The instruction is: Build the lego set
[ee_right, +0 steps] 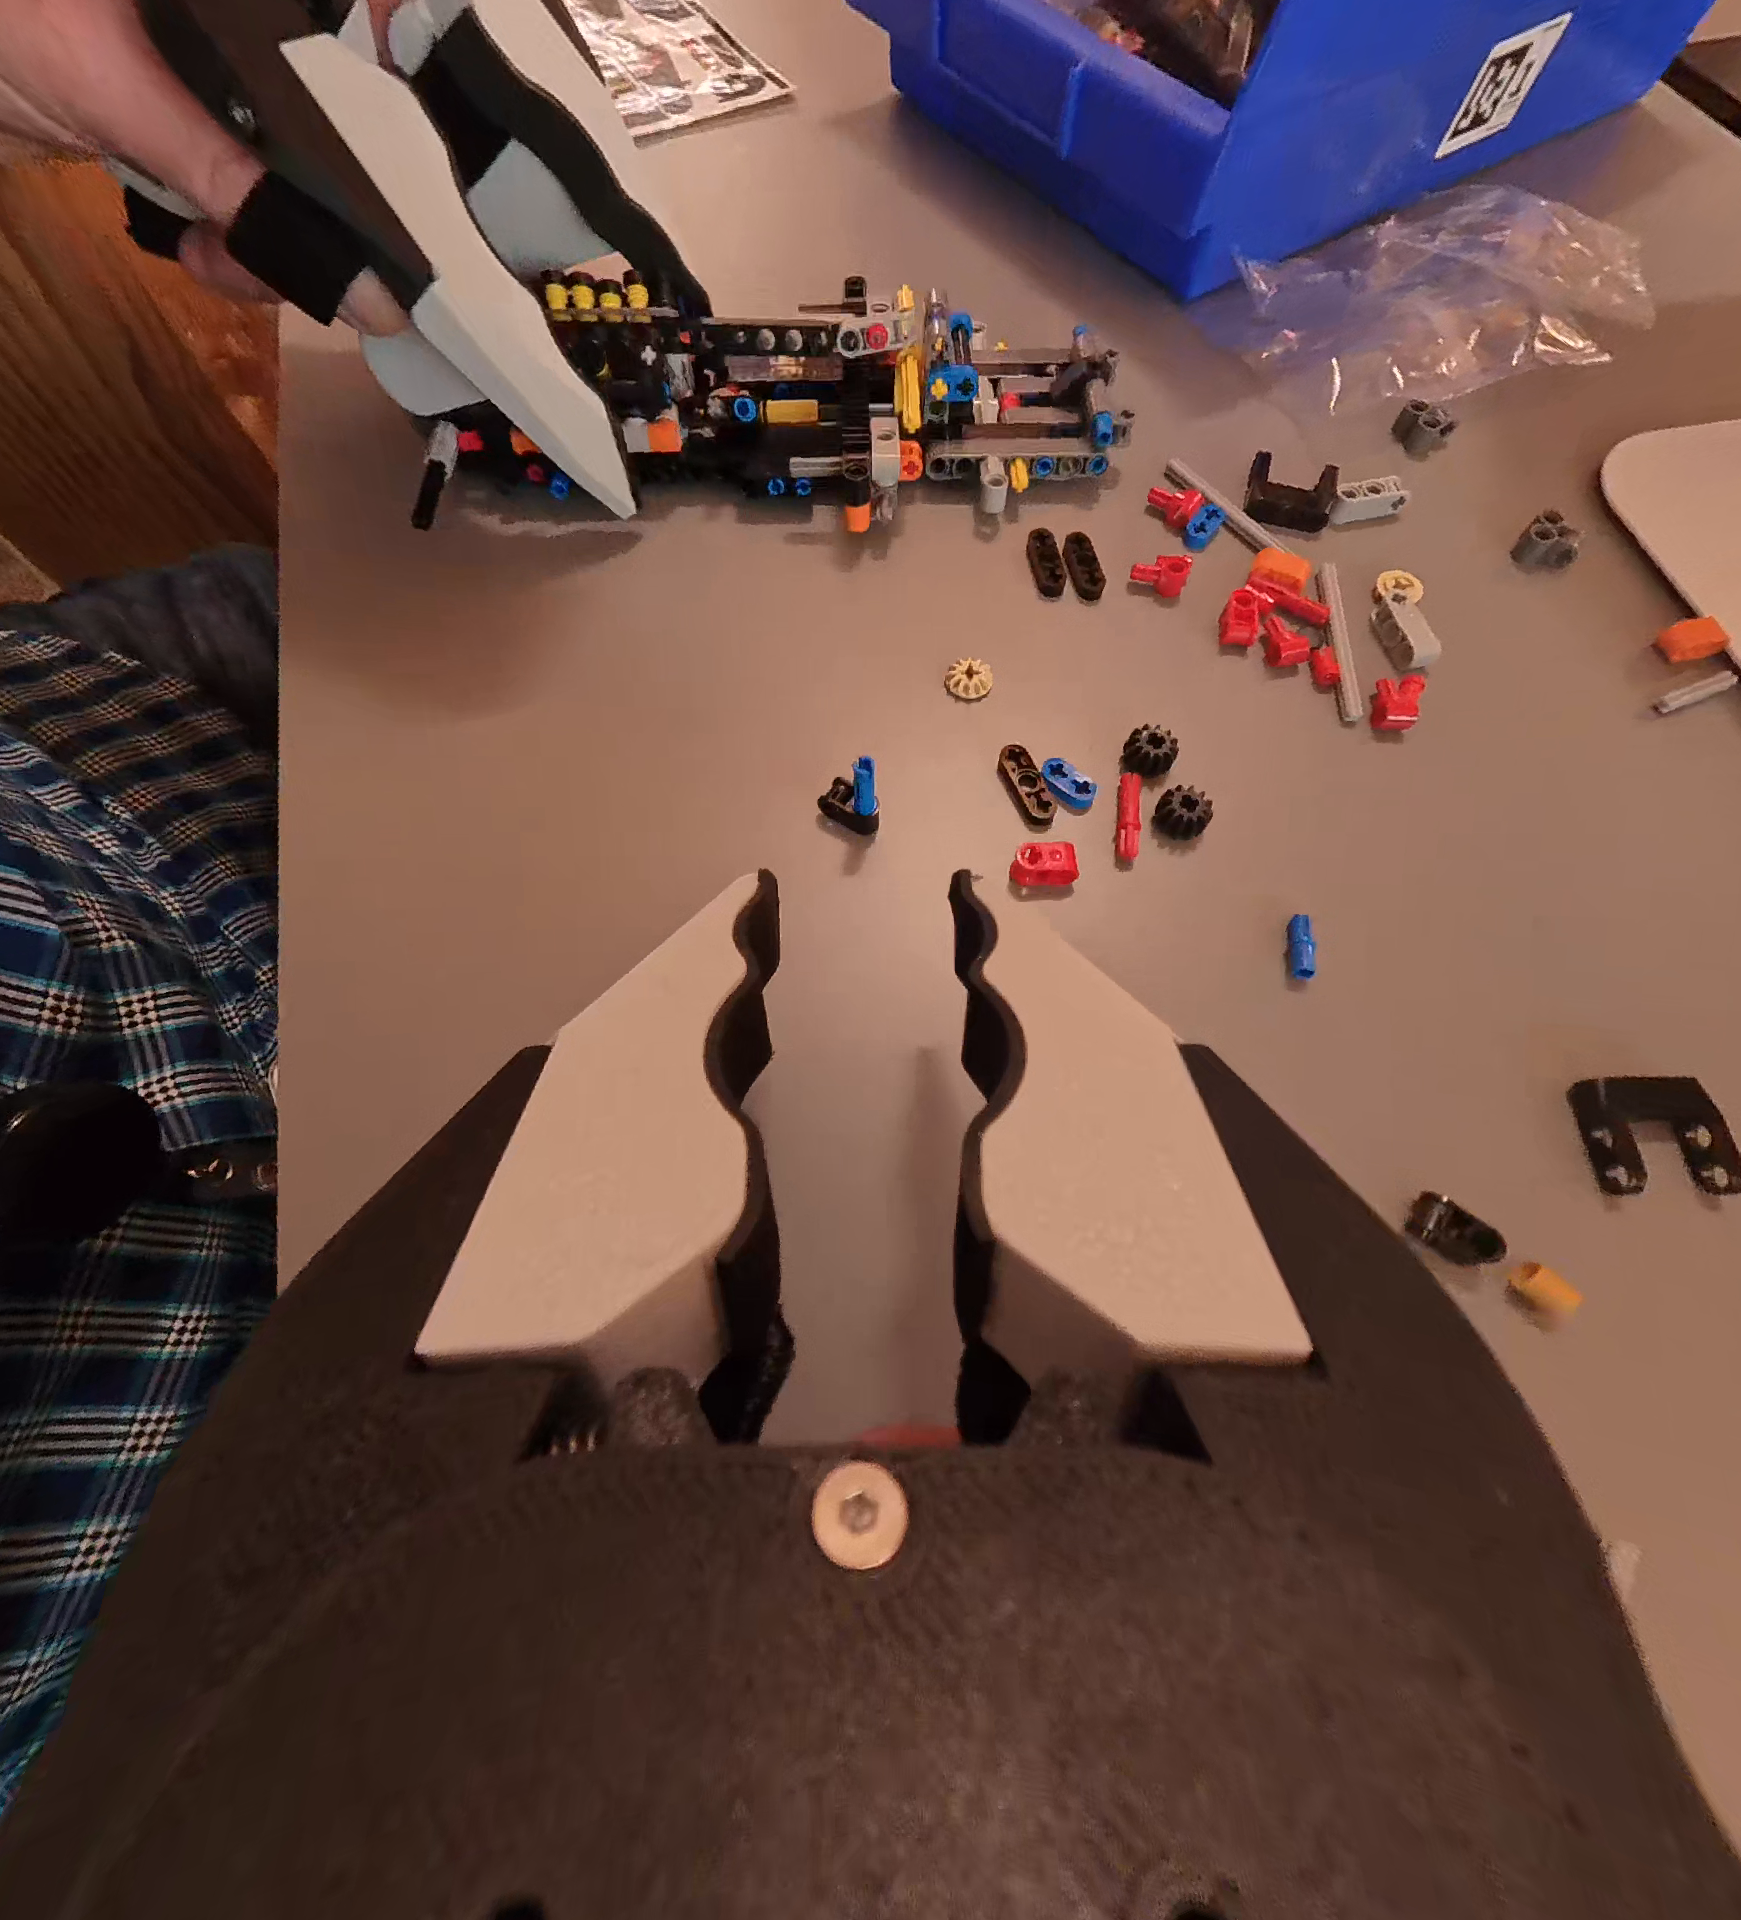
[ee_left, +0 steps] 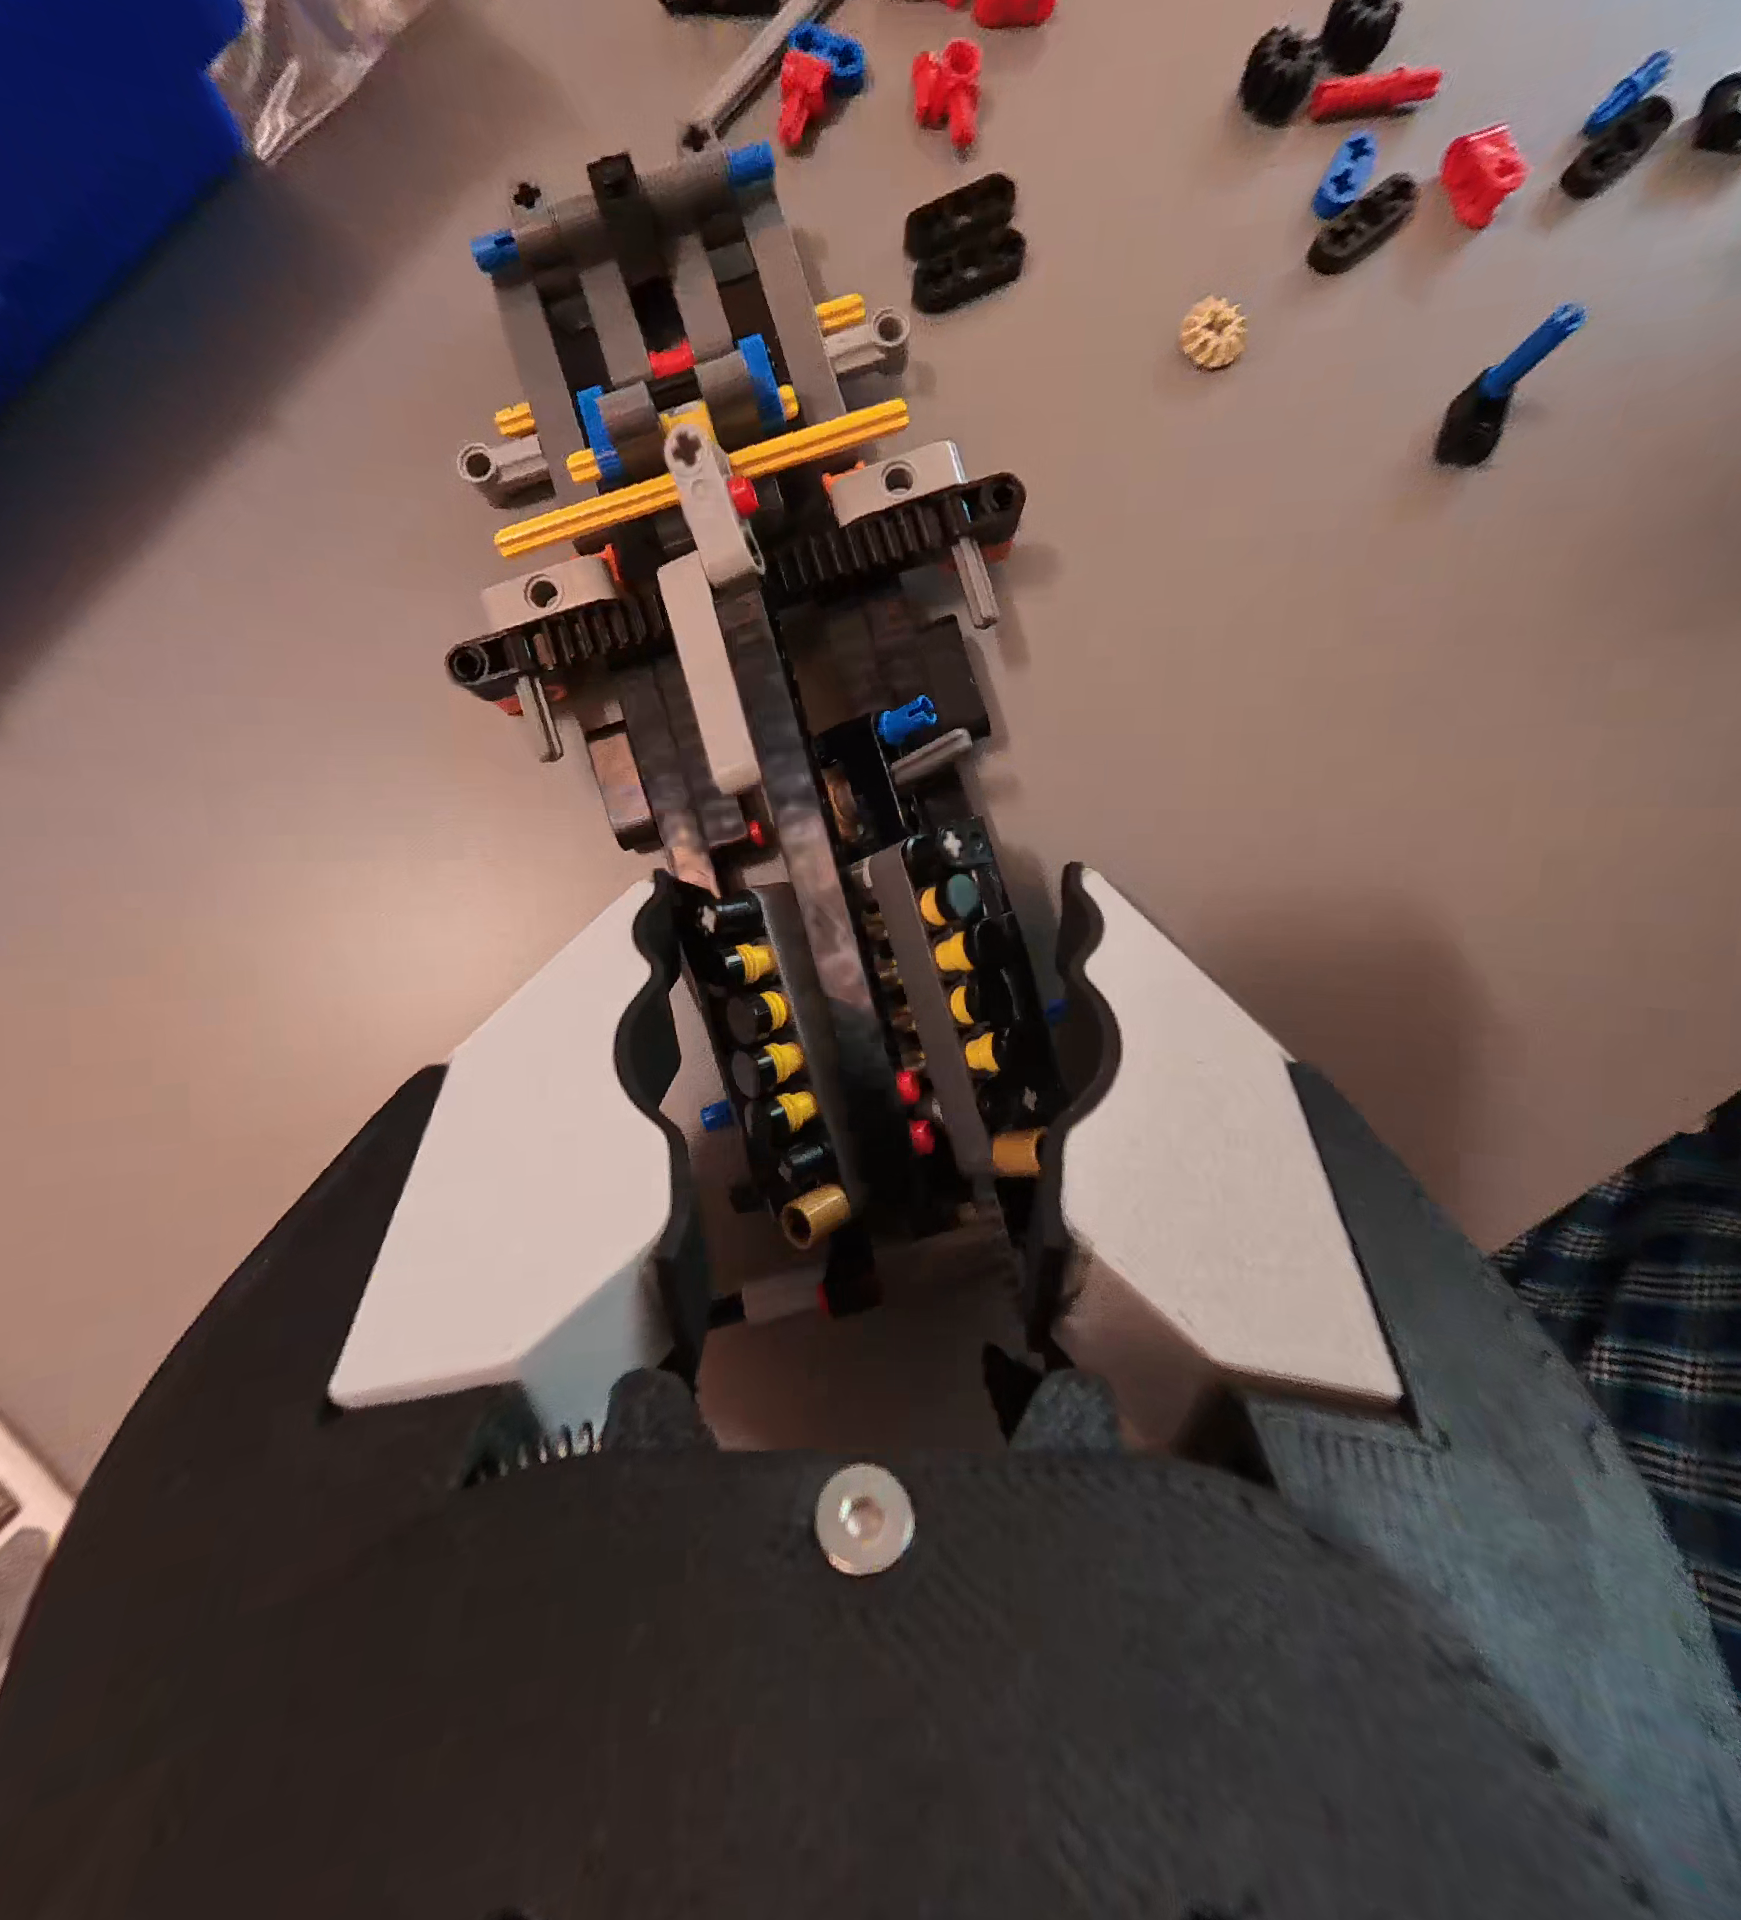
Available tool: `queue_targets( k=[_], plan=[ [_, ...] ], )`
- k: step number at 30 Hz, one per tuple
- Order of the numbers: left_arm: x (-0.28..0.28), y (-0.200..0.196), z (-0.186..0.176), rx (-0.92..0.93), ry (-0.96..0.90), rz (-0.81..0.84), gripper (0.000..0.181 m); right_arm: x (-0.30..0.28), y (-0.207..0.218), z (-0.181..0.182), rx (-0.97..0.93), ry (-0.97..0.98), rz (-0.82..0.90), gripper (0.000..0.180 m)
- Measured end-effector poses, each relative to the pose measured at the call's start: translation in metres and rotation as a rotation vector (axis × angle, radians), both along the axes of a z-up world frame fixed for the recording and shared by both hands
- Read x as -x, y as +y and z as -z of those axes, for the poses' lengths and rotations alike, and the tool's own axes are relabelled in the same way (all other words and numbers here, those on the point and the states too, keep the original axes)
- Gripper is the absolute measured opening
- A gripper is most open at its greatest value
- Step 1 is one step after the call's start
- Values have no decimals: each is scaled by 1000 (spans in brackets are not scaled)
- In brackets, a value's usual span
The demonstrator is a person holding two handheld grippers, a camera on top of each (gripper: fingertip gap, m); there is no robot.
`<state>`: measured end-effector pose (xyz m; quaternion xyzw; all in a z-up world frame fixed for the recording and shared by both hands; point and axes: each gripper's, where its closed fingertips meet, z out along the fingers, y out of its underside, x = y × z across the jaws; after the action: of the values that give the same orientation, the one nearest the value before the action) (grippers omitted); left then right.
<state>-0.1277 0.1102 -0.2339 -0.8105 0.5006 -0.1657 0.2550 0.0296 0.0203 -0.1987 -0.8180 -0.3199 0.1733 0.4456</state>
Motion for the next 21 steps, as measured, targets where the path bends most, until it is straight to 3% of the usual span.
queue_targets(
  k=[14,21],
  plan=[
    [-1,-12,-14,23,-102,56,74,3,-10,20,124,16,77,36],
    [-2,-14,-23,-4,-144,81,73,9,-11,26,141,-18,73,22]
  ],
)
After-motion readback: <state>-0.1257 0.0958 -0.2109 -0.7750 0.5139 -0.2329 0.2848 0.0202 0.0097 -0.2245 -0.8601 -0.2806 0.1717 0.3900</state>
